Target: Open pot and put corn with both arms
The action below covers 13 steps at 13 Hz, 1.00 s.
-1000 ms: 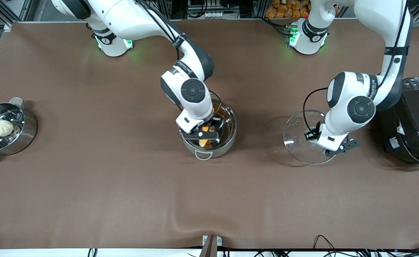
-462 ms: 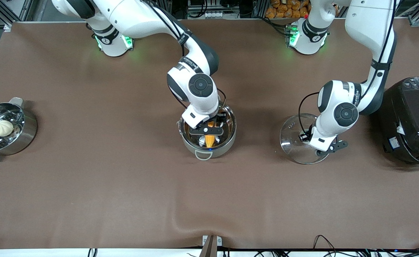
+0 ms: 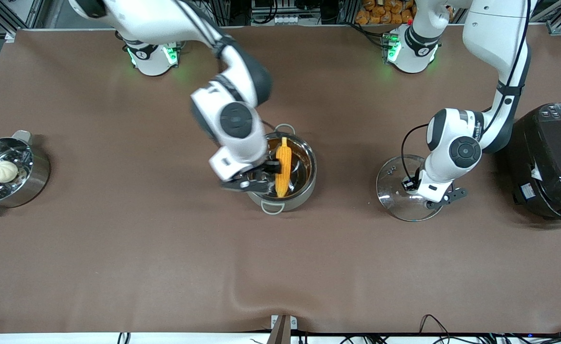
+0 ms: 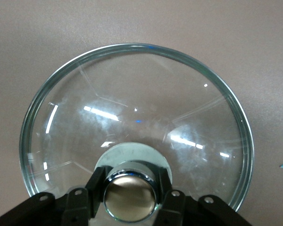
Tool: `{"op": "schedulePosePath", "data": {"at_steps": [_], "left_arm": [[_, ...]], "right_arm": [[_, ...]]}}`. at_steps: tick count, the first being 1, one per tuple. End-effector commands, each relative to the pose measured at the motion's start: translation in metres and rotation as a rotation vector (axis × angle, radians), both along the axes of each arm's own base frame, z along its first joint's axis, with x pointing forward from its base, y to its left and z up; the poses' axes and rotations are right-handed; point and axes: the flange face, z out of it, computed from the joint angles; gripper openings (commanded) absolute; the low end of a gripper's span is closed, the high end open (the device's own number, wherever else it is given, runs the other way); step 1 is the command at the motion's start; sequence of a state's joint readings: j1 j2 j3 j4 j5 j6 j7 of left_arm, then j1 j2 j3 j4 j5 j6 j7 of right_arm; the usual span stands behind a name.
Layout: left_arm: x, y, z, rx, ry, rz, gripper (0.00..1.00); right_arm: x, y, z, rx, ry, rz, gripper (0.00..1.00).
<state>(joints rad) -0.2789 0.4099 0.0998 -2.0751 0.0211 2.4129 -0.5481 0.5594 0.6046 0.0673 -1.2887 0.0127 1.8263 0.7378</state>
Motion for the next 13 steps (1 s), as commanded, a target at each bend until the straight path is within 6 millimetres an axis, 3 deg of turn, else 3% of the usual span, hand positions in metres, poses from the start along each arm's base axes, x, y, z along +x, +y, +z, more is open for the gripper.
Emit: {"op": "schedulePosePath", "data": {"at_steps": [1, 2, 4, 6, 9, 10, 12, 13], "left_arm": [[0.006, 0.004, 0.035, -0.022, -0.069, 0.03, 1.0], [0.01, 0.007, 0.056, -0.03, -0.099, 0.041, 1.0], [0.021, 0.012, 0.122, -0.045, -0.167, 0.05, 1.0], [0.03, 0.025, 0.207, -0.044, -0.224, 0.034, 1.0], [0.042, 0.079, 0.322, -0.026, -0.253, -0.064, 1.0], [0.042, 0.089, 0.348, -0.025, -0.257, -0.094, 1.0], [0.042, 0.092, 0.384, -0.022, -0.267, -0.096, 1.0], [0.04, 0.092, 0.39, -0.021, -0.258, -0.096, 1.0]], "right_arm": [[0.014, -0.068, 0.034, -0.021, 0.061, 0.056, 1.0], [0.019, -0.098, 0.037, -0.042, 0.105, 0.054, 1.0], [0.026, -0.159, 0.043, -0.056, 0.139, 0.065, 1.0], [0.034, -0.226, 0.04, -0.038, 0.167, 0.093, 1.0], [0.034, -0.34, 0.007, 0.016, 0.15, 0.135, 1.0], [0.025, -0.362, 0.002, 0.028, 0.121, 0.16, 1.0], [0.013, -0.365, 0.014, 0.025, 0.104, 0.167, 1.0], [0.009, -0.369, 0.023, 0.024, 0.091, 0.163, 1.0]]}}
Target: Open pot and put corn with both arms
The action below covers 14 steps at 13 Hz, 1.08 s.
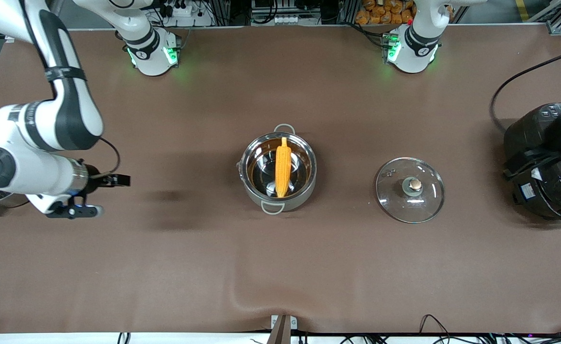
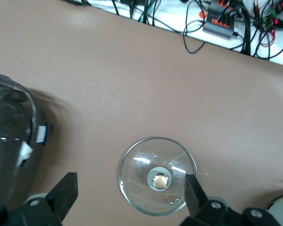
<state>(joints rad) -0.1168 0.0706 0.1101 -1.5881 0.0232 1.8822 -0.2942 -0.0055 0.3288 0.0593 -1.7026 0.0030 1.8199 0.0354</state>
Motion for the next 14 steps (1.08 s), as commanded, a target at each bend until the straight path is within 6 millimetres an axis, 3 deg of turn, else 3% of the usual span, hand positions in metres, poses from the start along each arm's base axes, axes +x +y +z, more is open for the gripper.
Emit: {"op": "schedulePosePath", "data": {"at_steps": [1, 6, 9, 11, 13, 14], "left_arm": [[0.006, -0.007, 0.011, 0.018, 0.027, -0.022, 1.0], [-0.01, -0.004, 0.017, 0.023, 0.094, -0.052, 1.0], [-0.023, -0.005, 0.023, 0.015, 0.142, -0.064, 1.0], [-0.032, -0.004, 0.035, 0.013, 0.134, -0.083, 1.0], [-0.037, -0.004, 0.031, 0.013, 0.164, -0.149, 1.0], [-0.042, -0.009, 0.029, 0.011, 0.193, -0.158, 1.0]], "right_arm": [[-0.031, 0.008, 0.043, -0.002, -0.057, 0.017, 1.0], [-0.063, 0.008, 0.137, -0.01, -0.123, 0.032, 1.0], [-0.068, 0.005, 0.203, 0.001, -0.162, 0.135, 1.0], [-0.072, 0.002, 0.232, -0.003, -0.166, 0.131, 1.0], [-0.077, -0.001, 0.257, 0.001, -0.174, 0.111, 1.0], [-0.078, -0.002, 0.26, 0.0, -0.175, 0.109, 1.0]]}}
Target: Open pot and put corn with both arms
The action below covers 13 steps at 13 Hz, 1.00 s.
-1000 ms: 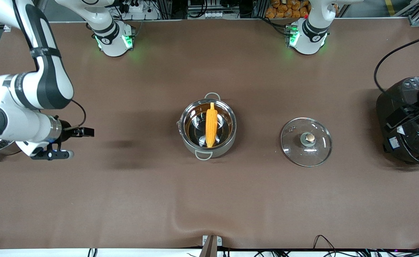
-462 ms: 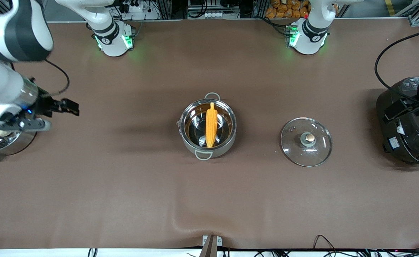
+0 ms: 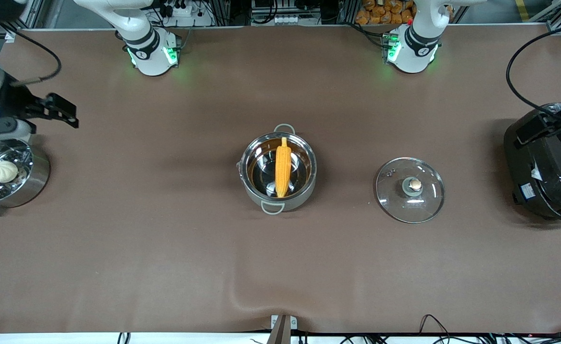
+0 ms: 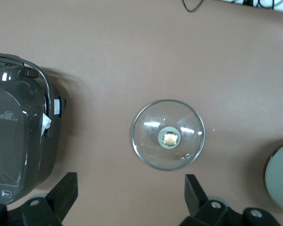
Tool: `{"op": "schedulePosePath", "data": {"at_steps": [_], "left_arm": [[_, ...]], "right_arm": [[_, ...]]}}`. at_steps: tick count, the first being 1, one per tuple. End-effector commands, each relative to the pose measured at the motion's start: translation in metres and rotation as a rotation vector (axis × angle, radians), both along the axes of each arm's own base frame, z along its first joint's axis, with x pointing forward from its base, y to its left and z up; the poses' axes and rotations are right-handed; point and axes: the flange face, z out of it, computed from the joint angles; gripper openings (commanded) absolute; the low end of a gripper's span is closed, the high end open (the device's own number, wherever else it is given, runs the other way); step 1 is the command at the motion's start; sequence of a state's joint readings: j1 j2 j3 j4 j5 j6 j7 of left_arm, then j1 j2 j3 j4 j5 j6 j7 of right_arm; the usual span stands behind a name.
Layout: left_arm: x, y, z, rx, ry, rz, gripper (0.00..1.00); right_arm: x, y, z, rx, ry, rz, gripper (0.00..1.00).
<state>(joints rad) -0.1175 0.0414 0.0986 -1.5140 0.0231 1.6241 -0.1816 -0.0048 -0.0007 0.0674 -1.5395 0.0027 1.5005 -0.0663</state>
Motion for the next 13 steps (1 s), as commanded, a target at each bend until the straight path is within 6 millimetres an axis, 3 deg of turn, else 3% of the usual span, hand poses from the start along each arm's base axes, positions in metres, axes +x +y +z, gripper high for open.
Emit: {"op": "schedulePosePath", "data": {"at_steps": [1, 5, 13], "left_arm": [[-0.018, -0.01, 0.0, -0.006, 0.044, -0.056, 1.0], [-0.028, -0.047, -0.01, 0.001, 0.063, -0.111, 1.0], [-0.033, -0.049, 0.008, -0.003, 0.064, -0.135, 1.0]], "right_arm": [[0.0, -0.009, 0.013, -0.005, -0.003, -0.008, 1.0], [0.0, -0.025, 0.015, -0.003, -0.009, -0.039, 1.0], [-0.005, -0.028, 0.022, -0.007, -0.017, -0.047, 1.0]]}}
